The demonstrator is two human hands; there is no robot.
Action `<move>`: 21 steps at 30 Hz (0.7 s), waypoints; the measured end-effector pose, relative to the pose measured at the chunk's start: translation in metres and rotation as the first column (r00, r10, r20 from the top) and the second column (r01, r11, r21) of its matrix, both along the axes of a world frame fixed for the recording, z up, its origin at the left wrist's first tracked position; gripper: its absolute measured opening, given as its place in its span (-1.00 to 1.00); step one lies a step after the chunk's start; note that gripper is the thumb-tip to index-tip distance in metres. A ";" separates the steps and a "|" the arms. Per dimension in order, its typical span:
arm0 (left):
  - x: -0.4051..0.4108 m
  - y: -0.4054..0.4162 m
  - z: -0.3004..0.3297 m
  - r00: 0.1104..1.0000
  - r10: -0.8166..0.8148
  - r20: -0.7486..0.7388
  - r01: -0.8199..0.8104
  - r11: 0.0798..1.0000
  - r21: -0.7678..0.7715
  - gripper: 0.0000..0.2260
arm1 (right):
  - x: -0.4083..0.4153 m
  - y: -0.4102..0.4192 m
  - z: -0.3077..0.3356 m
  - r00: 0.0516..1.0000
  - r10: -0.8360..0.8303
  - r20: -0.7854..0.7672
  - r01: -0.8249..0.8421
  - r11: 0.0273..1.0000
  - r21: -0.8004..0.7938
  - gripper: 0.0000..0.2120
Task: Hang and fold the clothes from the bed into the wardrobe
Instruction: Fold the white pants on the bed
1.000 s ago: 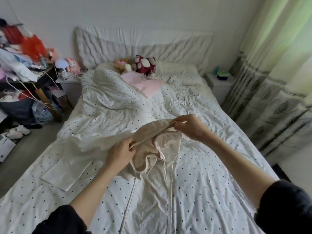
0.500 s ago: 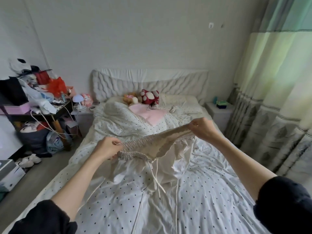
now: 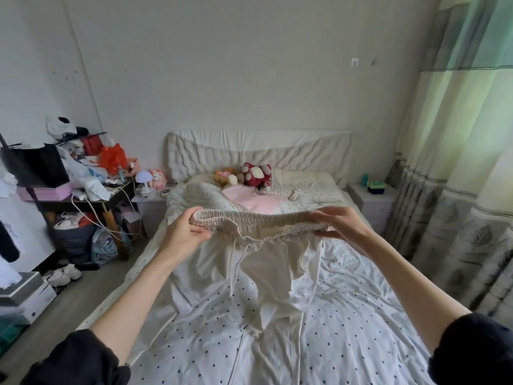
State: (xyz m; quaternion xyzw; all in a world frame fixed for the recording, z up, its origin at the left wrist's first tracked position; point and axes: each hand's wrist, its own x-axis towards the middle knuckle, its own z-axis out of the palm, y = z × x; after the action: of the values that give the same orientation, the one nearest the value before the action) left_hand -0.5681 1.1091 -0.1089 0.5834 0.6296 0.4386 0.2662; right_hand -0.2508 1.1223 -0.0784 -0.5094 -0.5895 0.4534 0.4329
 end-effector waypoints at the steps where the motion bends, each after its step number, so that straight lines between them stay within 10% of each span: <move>1: -0.001 0.002 0.002 0.995 0.070 -0.070 -0.066 0.996 0.058 -0.60 | 0.000 -0.001 0.000 0.998 0.065 -0.016 -0.065 0.998 0.016 -0.68; 5: -0.015 0.011 0.019 0.948 0.287 -0.138 -0.248 0.937 0.245 -0.76 | -0.009 -0.007 0.004 0.922 0.148 0.358 -0.212 0.966 0.147 -0.26; 8: -0.024 0.016 0.037 0.923 0.356 -0.150 -0.298 0.903 0.310 -0.78 | -0.024 0.001 0.010 0.825 -0.099 0.556 -0.159 0.904 0.396 -0.61; 9: -0.026 0.018 0.045 0.915 0.372 -0.160 -0.304 0.892 0.333 -0.77 | -0.027 0.006 0.016 0.828 -0.202 0.523 -0.090 0.873 0.480 -0.85; 13: -0.037 0.028 0.086 0.901 0.422 -0.105 -0.344 0.840 0.419 -0.75 | -0.041 0.019 0.064 0.880 -0.312 0.358 0.048 0.809 0.586 -0.67; 21: -0.019 0.046 0.223 0.889 0.411 0.203 -0.434 0.616 0.658 -0.73 | -0.053 -0.009 0.186 0.986 0.011 -0.166 0.082 0.835 0.545 -0.84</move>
State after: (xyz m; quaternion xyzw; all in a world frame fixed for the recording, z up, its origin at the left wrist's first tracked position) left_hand -0.5868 1.1547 0.1145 0.4677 0.5363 0.6991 -0.0698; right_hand -0.3035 1.1133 0.1078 -0.3359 -0.6479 0.2970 0.6158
